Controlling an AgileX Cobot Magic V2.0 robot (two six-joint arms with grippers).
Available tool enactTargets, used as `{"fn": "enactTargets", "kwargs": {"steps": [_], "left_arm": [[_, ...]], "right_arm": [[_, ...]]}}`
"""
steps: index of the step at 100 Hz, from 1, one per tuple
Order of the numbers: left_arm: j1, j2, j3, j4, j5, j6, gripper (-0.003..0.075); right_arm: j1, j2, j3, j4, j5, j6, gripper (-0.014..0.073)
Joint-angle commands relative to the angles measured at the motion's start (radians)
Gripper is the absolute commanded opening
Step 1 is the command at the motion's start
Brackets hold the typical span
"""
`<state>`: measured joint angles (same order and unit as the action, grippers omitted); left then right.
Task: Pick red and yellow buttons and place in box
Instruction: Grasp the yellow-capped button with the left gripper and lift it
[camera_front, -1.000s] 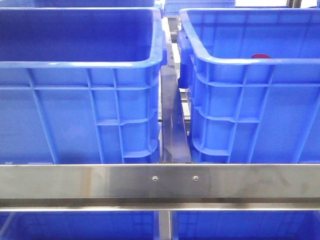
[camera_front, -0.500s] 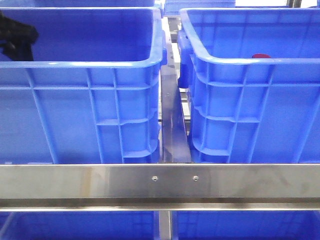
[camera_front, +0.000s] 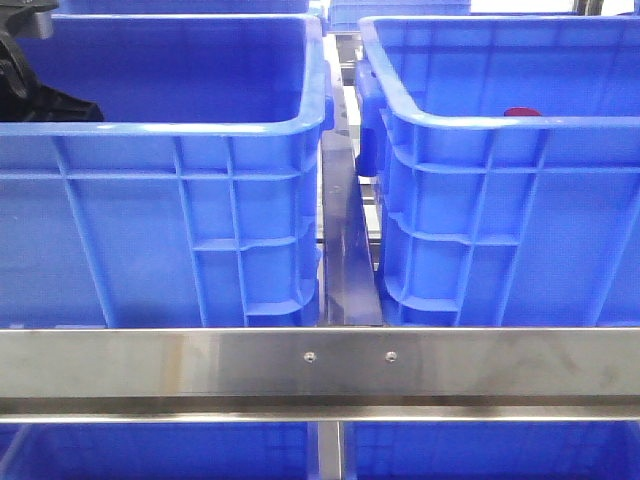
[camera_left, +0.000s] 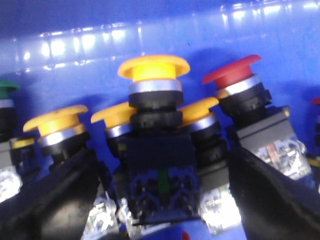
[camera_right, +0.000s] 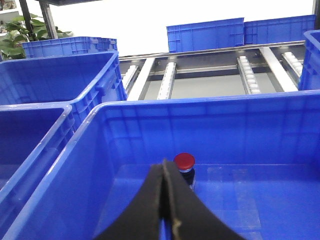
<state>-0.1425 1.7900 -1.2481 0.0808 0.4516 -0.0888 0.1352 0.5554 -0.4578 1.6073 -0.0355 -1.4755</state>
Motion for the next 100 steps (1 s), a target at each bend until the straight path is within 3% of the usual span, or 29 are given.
{"fn": "enactTargets", "kwargs": {"steps": [1, 28, 37, 44, 68, 100], "left_arm": [[-0.003, -0.032, -0.032, 0.003, -0.075, 0.000, 0.0514], [-0.003, -0.001, -0.032, 0.003, -0.080, 0.000, 0.0513], [-0.003, -0.001, -0.032, 0.003, -0.080, 0.000, 0.0475], [-0.003, -0.001, -0.032, 0.003, -0.080, 0.000, 0.0395], [-0.003, -0.022, -0.032, 0.003, -0.071, 0.000, -0.0018], [-0.032, -0.215, -0.032, 0.000, 0.044, 0.000, -0.0019]], "right_arm": [[-0.005, -0.001, -0.025, -0.011, 0.013, -0.008, -0.0068], [-0.005, -0.001, -0.025, -0.011, 0.013, -0.008, -0.0068], [-0.005, -0.001, -0.025, -0.011, 0.013, -0.008, -0.0068], [-0.005, -0.001, -0.025, -0.011, 0.013, -0.008, -0.0068], [-0.005, -0.001, -0.025, -0.011, 0.013, -0.008, -0.0068], [-0.005, -0.001, -0.025, -0.011, 0.013, -0.008, -0.0068]]}}
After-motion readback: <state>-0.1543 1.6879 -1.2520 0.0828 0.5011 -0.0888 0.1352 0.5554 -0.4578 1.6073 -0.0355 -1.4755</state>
